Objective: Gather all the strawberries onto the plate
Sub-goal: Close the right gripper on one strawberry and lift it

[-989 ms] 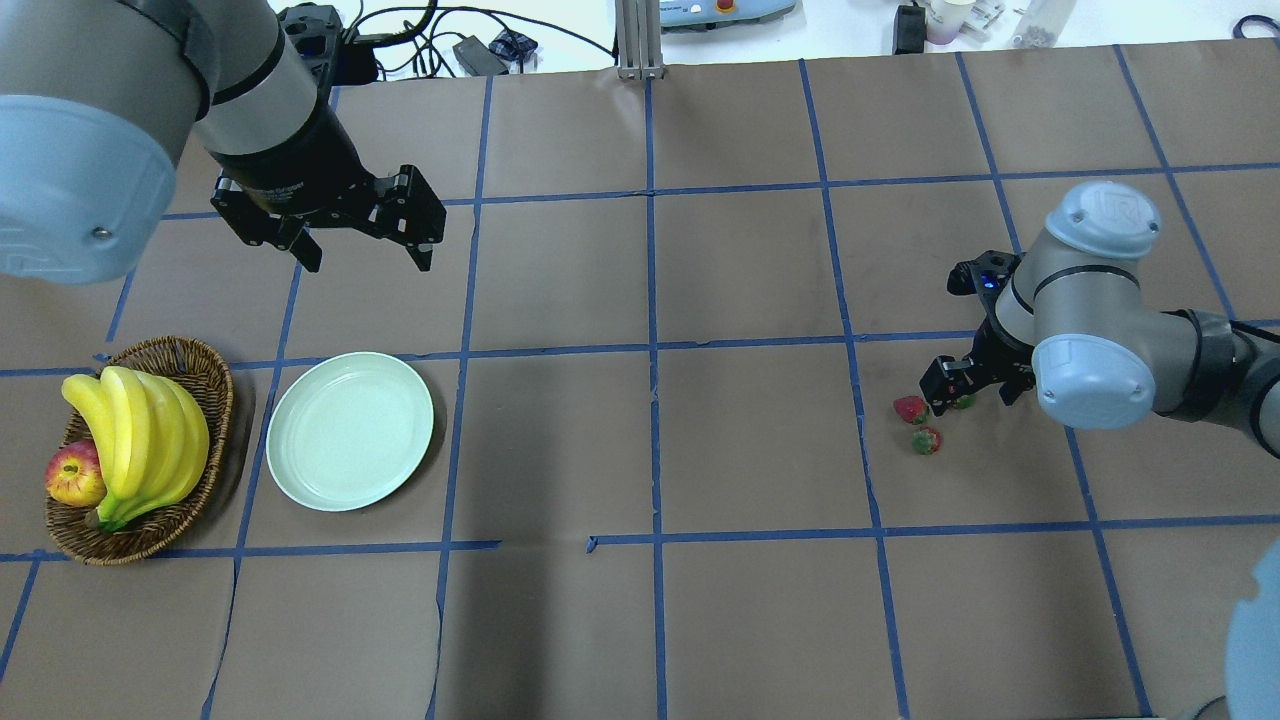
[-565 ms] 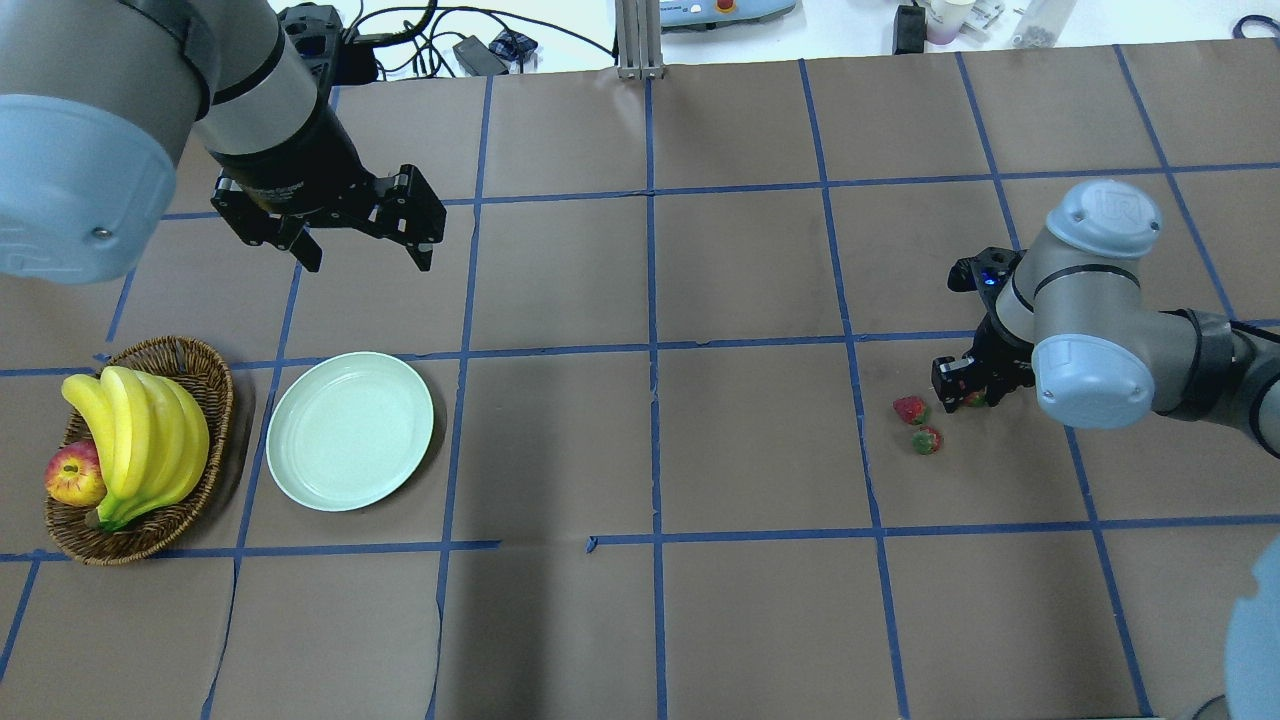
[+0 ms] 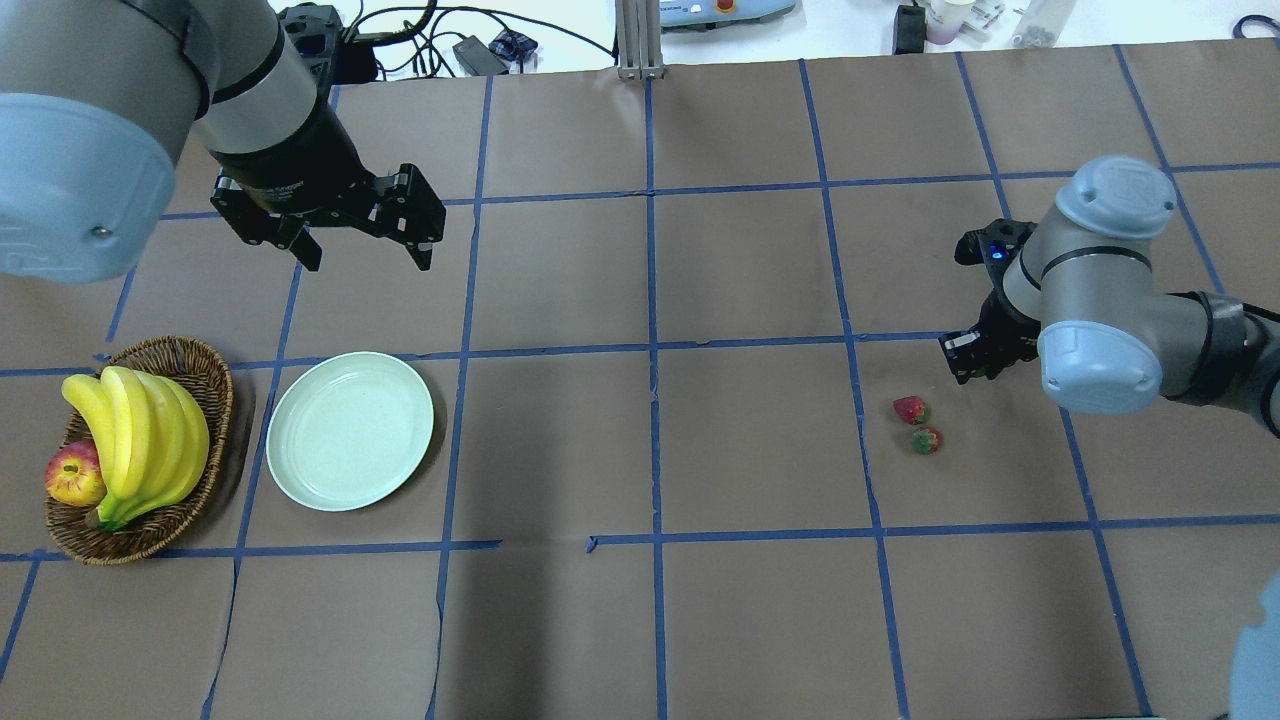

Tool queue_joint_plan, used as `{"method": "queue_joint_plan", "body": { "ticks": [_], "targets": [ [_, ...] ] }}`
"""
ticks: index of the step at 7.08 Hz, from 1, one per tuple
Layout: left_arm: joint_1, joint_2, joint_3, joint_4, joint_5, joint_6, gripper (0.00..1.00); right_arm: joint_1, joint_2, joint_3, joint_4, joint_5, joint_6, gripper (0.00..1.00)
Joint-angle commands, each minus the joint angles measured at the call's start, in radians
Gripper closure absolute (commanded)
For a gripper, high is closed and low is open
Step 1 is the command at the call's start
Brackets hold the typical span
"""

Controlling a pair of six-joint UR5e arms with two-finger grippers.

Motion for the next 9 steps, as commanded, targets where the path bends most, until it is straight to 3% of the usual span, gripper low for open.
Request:
{"method": "queue_joint_plan", "body": {
  "ticks": [1, 3, 5, 7, 9],
  "targets": [
    [0.0, 0.0, 0.0, 0.0, 0.0, 0.0, 0.0, 0.122, -0.025, -0.066, 0.0, 0.0, 0.04, 1.0],
    [0.0, 0.002, 0.002, 0.0, 0.002, 0.0, 0.0, 0.318, -0.014, -0.082, -0.003, 0.003, 0.306, 1.0],
    [0.0, 0.0, 0.002, 0.002, 0.002, 0.0, 0.0, 0.523, 0.051, -0.17, 0.003, 0.066, 0.585, 1.0],
    [0.0, 0.0, 0.002, 0.002, 0.002, 0.0, 0.0, 0.618, 0.157, -0.29, 0.008, 0.087, 0.722, 1.0],
    [0.0, 0.0, 0.002, 0.002, 0.002, 0.0, 0.0, 0.708, 0.256, -0.425, 0.11, 0.089, 0.812, 1.0]
  ]
}}
